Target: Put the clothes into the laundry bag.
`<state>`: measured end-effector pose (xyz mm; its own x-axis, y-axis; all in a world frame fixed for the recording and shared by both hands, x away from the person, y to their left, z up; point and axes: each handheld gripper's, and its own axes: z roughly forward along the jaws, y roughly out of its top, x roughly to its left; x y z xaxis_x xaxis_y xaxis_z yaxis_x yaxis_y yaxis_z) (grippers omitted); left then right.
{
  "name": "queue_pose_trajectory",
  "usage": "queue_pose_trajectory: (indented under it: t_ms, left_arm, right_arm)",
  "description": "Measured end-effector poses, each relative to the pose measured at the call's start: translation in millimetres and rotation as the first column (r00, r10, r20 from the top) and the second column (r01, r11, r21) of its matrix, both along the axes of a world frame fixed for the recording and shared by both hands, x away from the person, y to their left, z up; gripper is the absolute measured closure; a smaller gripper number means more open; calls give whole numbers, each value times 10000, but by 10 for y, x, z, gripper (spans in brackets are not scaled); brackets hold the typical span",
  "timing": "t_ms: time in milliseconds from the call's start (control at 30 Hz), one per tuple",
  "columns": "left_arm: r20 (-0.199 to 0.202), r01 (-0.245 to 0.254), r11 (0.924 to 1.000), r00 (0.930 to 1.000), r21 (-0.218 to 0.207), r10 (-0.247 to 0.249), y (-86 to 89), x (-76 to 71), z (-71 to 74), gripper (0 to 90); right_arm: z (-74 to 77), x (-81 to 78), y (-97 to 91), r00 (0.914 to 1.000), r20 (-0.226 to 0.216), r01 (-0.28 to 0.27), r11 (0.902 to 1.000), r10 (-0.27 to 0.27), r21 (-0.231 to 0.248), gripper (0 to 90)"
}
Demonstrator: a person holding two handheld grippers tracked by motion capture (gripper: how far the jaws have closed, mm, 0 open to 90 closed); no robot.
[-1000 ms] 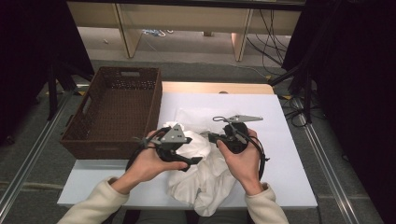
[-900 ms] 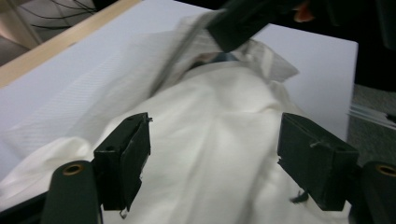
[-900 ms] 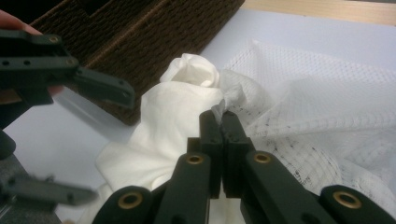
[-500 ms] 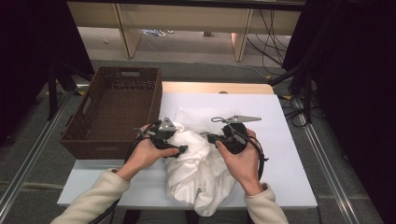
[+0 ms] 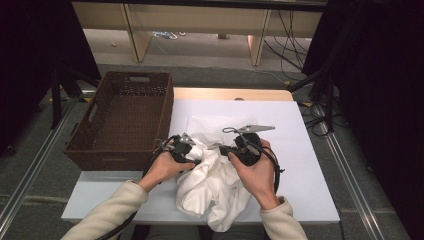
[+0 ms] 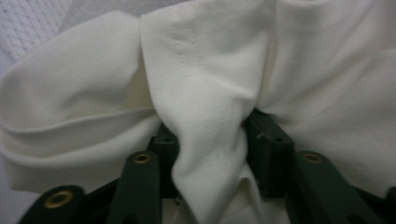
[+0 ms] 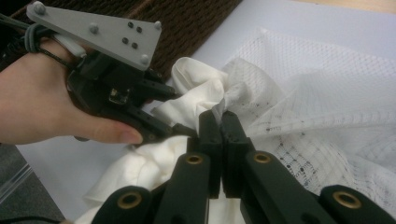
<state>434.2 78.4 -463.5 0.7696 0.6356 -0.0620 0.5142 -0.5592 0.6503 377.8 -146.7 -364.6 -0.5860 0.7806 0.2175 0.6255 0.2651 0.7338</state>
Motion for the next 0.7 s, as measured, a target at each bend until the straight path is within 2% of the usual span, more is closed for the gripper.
queue_pose_trajectory:
  t_ms: [33, 100, 133, 167, 200, 300, 333, 367, 433, 467, 633, 700]
  left_arm:
    - [-43, -86, 10000, 10000, 6, 86, -12, -5, -3, 654]
    - [206, -68, 9999, 9998, 151, 65, -26, -25, 7, 745]
    - [283, -27, 9998, 9996, 187, 21, -26, -34, 19, 783]
    - [275, -122, 9999, 9996, 88, 119, -18, -50, 43, 794]
    - [242, -215, 9996, 9995, -157, 219, 4, -63, 82, 800]
    - [400, -422, 9938, 9981, -1026, 465, 83, -167, 287, 807]
    - [469, -333, 9903, 9981, -1349, 399, 102, -231, 390, 808]
    - [589, -239, 9866, 9977, -1617, 339, 102, -306, 484, 808]
    - [855, -34, 9836, 9962, -1801, 191, 79, -417, 601, 808]
    - [1000, 70, 9824, 9949, -1866, 119, 54, -472, 645, 808]
    - [1432, 703, 9703, 9890, -2313, -376, -115, -663, 770, 808]
    - [1505, 975, 9713, 9864, -2169, -654, -211, -690, 779, 808]
  right_arm:
    - [-10, -5, 21, 9999, -99, 67, 9997, -65, 234, 900]
    - [-12, -3, 23, 9999, -127, 40, 9998, -38, 204, 900]
    - [-14, 8, 9, 10000, 31, -75, 10000, 75, 65, 900]
    - [-20, 11, 9, 9999, 33, -157, 9998, 156, 146, 900]
    - [-10, -2, 9, 9999, -109, -67, 10000, 67, 67, 900]
    - [-11, -5, 10, 9999, -85, 106, 9999, -106, 18, 900]
    - [-14, -12, 22, 9992, -299, 267, 9995, -262, 143, 900]
    - [-15, -13, 26, 9994, -212, 271, 9996, -268, 115, 900]
    - [-17, -6, 29, 9996, -148, 259, 9996, -258, 111, 900]
    - [-13, 1, 16, 9998, 169, 131, 9999, -132, 63, 900]
    - [21, -23, 1, 9988, 395, 275, 9992, -286, 286, 900]
    - [37, -37, 0, 9991, 383, 185, 9989, -202, 438, 900]
